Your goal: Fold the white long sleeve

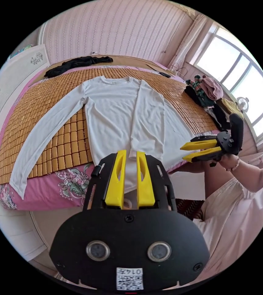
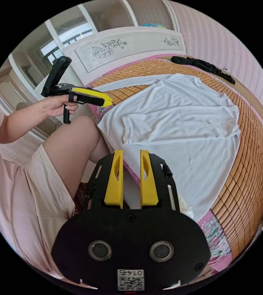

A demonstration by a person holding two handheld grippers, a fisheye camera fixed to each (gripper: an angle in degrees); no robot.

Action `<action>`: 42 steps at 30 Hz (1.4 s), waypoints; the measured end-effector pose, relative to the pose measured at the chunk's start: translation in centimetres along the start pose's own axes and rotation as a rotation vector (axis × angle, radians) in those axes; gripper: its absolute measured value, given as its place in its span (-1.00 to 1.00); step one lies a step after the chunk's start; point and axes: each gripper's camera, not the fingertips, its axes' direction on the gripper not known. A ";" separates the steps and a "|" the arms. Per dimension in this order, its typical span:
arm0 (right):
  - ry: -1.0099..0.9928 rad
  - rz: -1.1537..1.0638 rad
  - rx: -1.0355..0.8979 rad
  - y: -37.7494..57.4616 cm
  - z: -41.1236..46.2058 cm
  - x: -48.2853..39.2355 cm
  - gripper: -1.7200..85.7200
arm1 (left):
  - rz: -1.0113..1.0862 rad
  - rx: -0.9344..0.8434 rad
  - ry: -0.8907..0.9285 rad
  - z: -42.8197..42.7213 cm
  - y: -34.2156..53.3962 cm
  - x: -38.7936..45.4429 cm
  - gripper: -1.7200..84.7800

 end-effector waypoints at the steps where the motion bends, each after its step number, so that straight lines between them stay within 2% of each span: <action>1: -0.015 0.041 0.016 -0.2 0.7 0.8 -0.77 | 0.043 -0.011 -0.001 0.6 -0.4 0.2 -0.81; 6: -0.018 0.051 0.019 -3.8 5.6 1.0 -0.78 | 0.129 -0.159 -0.006 4.6 -2.1 -0.1 -0.80; 8: 0.005 0.010 -0.017 -5.4 9.1 0.4 -0.79 | 0.175 -0.275 -0.027 6.5 -1.8 -0.5 -0.92; 14: -0.021 -0.032 -0.165 -7.3 15.6 -0.3 -0.82 | 0.165 -0.297 0.002 3.0 -0.2 -3.2 -0.96; 21: -0.021 -0.019 -0.164 -8.5 18.9 0.1 -0.80 | 0.093 -0.330 0.069 1.1 2.2 -7.4 -0.88; 24: -0.047 0.017 -0.131 -8.2 18.8 0.5 -0.79 | 0.013 -0.237 0.050 -2.7 4.2 -9.8 -0.86; 27: -0.077 0.071 -0.078 -7.5 18.5 1.1 -0.75 | -0.120 -0.005 0.011 -8.4 7.5 -13.2 -0.86; 29: -0.097 0.116 -0.087 -7.2 19.2 1.4 -0.74 | -0.271 0.243 -0.162 -13.5 10.8 -16.5 -0.88; 32: -0.085 0.129 -0.155 -8.2 20.9 1.1 -0.75 | -0.510 0.507 -0.312 -18.1 15.1 -21.3 -0.87; 37: -0.035 0.006 -0.198 -13.8 23.8 -1.2 -0.76 | -0.724 0.660 -0.585 -22.2 22.0 -27.0 -0.84; 42: -0.037 -0.202 -0.257 -23.6 28.2 -4.8 -0.80 | -1.023 0.677 -0.520 -23.3 30.0 -33.5 -0.81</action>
